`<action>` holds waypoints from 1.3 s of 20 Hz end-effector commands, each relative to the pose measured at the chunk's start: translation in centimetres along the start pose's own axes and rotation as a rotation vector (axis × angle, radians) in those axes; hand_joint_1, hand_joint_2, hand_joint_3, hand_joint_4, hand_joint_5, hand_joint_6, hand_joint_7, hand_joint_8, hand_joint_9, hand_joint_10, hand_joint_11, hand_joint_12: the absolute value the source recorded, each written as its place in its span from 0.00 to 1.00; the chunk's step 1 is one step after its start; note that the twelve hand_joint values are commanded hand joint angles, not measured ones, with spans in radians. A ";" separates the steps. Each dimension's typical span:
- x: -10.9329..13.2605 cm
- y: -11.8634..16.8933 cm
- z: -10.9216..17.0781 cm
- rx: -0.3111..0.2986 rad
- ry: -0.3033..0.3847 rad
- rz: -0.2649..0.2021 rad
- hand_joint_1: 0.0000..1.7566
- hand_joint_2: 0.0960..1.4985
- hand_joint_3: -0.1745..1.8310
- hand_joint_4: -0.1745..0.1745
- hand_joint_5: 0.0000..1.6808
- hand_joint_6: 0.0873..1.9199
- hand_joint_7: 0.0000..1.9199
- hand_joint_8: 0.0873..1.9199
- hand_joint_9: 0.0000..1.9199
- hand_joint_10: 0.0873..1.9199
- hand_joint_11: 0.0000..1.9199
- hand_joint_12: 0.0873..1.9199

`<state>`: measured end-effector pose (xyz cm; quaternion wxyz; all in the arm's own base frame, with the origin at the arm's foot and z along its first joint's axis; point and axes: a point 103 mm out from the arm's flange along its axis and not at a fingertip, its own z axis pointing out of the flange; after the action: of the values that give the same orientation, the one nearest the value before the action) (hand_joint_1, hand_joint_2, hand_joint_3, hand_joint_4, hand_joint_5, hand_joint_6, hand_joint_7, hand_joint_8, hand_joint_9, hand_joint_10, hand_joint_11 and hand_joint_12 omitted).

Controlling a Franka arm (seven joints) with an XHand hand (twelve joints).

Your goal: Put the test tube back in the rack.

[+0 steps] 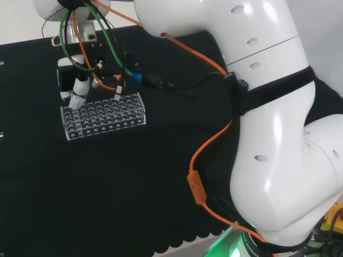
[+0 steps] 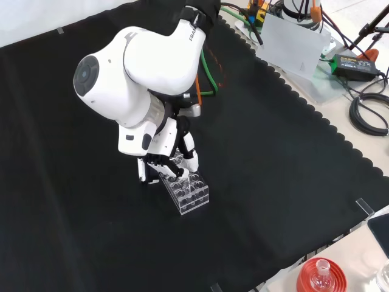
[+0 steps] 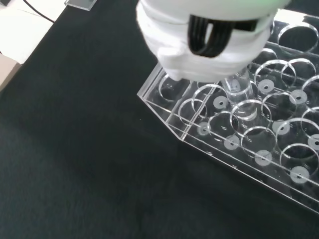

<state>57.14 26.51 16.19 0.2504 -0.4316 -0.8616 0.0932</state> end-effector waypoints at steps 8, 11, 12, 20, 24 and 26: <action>-0.2 0.3 0.3 0.041 0.086 -0.015 0.77 0.44 0.32 0.00 0.81 0.17 0.76 0.15 0.74 0.03 0.21 0.72; -0.3 0.3 0.6 0.090 0.121 -0.016 0.74 0.29 0.43 0.30 0.54 0.34 0.66 0.23 0.57 0.21 0.10 0.78; -0.4 0.4 0.7 0.099 0.126 -0.016 0.72 0.26 0.44 0.38 0.45 0.39 0.58 0.29 0.49 0.29 0.06 0.80; -0.3 0.3 0.4 0.107 0.125 -0.025 0.66 0.23 0.43 0.52 0.23 0.39 0.34 0.41 0.27 0.46 0.00 0.77; -0.2 -0.6 -1.0 0.082 0.101 -0.029 0.65 0.24 0.42 0.55 0.22 0.38 0.32 0.41 0.25 0.46 0.00 0.76; -0.4 -1.3 -2.4 0.060 0.091 -0.026 0.65 0.24 0.42 0.55 0.22 0.37 0.31 0.41 0.25 0.46 0.00 0.76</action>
<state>57.29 26.29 15.83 0.3237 -0.4124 -0.8444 0.1097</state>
